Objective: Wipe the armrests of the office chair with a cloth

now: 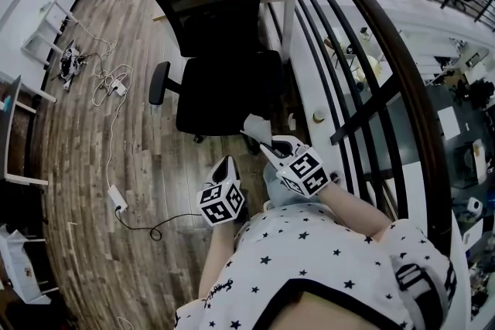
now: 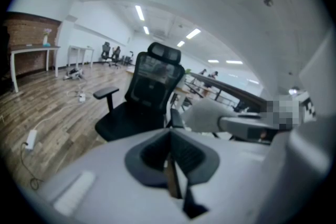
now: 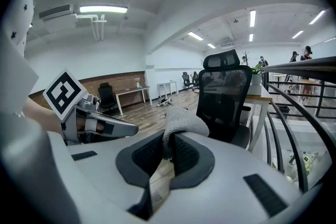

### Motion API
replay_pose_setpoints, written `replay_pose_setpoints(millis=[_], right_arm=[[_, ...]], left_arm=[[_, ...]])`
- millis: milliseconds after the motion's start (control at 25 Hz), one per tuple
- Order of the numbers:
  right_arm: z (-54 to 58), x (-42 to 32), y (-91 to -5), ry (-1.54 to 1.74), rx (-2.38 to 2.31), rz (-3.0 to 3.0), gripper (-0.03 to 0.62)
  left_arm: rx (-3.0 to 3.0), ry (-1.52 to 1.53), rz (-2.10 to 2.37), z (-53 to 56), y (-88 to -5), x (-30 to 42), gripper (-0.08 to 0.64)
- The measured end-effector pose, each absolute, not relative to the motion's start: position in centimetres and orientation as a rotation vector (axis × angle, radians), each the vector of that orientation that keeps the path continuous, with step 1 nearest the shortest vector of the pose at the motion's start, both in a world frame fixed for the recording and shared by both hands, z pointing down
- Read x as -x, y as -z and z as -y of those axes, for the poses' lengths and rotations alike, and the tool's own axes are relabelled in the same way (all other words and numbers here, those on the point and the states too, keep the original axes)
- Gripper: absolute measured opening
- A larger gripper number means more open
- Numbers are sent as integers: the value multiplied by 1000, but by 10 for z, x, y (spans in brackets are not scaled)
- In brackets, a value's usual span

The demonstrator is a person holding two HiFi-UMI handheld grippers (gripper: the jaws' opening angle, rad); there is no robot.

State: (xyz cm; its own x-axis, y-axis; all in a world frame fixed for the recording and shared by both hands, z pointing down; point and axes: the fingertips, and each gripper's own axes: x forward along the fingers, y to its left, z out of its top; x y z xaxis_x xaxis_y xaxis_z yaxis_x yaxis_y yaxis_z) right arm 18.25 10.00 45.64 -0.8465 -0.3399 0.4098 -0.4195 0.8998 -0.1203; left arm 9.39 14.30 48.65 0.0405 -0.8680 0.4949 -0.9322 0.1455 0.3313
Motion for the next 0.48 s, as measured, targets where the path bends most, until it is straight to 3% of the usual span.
replay_pose_setpoints(millis=[480], right_arm=[[-100, -177, -454, -277, -534, 2691, 30]], left_arm=[[-1733, -149, 1822, -142, -486, -95, 6]])
